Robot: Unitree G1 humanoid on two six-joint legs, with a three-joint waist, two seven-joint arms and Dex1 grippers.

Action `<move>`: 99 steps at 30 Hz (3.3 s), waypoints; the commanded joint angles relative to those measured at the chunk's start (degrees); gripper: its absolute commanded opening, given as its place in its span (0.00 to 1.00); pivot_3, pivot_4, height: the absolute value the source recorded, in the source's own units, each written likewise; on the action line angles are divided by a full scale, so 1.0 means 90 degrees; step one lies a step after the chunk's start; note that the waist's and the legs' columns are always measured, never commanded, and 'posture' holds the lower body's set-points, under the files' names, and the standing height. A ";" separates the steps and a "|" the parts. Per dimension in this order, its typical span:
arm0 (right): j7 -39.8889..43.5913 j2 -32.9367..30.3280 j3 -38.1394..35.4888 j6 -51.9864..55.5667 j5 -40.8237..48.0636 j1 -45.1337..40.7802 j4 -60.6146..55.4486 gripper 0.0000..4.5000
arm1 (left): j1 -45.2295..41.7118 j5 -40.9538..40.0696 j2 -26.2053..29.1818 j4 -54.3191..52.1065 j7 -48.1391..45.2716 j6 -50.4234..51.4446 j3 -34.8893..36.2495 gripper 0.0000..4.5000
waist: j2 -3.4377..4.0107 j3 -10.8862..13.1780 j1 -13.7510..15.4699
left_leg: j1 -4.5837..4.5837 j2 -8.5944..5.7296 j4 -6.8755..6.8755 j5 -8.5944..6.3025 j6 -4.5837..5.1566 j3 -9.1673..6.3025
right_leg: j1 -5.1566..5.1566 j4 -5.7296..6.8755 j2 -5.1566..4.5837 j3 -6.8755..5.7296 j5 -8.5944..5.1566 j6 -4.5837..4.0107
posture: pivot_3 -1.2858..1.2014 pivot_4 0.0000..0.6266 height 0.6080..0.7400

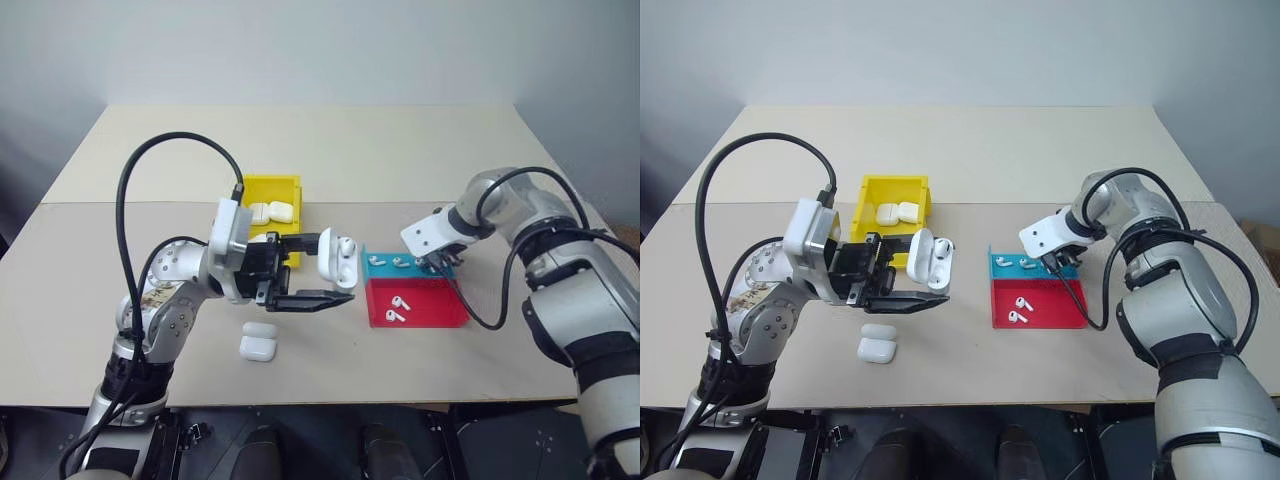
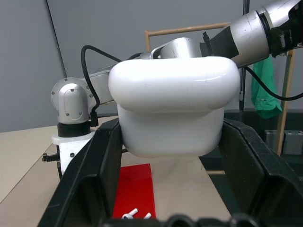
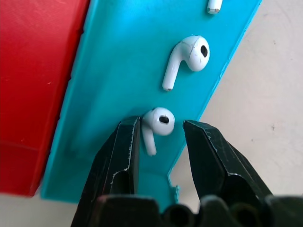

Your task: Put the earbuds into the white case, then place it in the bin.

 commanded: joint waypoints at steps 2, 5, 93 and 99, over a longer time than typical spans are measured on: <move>0.0084 0.0017 -0.0126 -0.0120 -0.0058 -0.0125 0.0098 0.41 | 0.0017 -0.0165 0.0111 -0.0298 0.0048 -0.0007 0.0162 0.62 | 0.0000 0.0000 -0.0003 | 0.0000 0.0000 0.0000 0.0007 -0.0012 0.0000 | 0.0000 0.0000 0.0000 0.0000 0.0000 0.0000 | 0.52 0.24 1.00; 0.0100 0.0044 -0.0146 -0.0127 -0.0095 -0.0095 0.0118 0.41 | 0.0044 -0.0177 0.0157 -0.0330 0.0069 -0.0002 0.0176 0.62 | 0.0000 0.0000 -0.0005 | 0.0001 0.0000 0.0000 0.0007 -0.0012 0.0000 | 0.0001 0.0001 0.0000 0.0000 0.0000 0.0000 | 0.52 0.24 1.00; -0.6059 -0.1205 -0.5552 0.8540 1.3038 0.5644 -1.2338 0.14 | -0.1383 0.0246 -0.0702 0.1426 -0.0755 -0.0243 -0.0138 0.62 | 0.0001 0.0003 0.0193 | 0.0030 0.0001 0.0007 -0.0029 0.0052 -0.0029 | 0.0068 -0.0023 0.0005 -0.0020 -0.0001 -0.0002 | 0.52 0.24 1.00; -0.5976 -0.1254 -0.5425 0.8584 1.2775 0.5515 -1.2148 0.14 | -0.1368 0.0231 -0.0692 0.1443 -0.0748 -0.0234 -0.0118 0.62 | 0.0001 0.0003 0.0193 | 0.0029 0.0001 0.0007 -0.0029 0.0052 -0.0029 | 0.0067 -0.0024 0.0005 -0.0020 -0.0001 -0.0002 | 0.52 0.24 1.00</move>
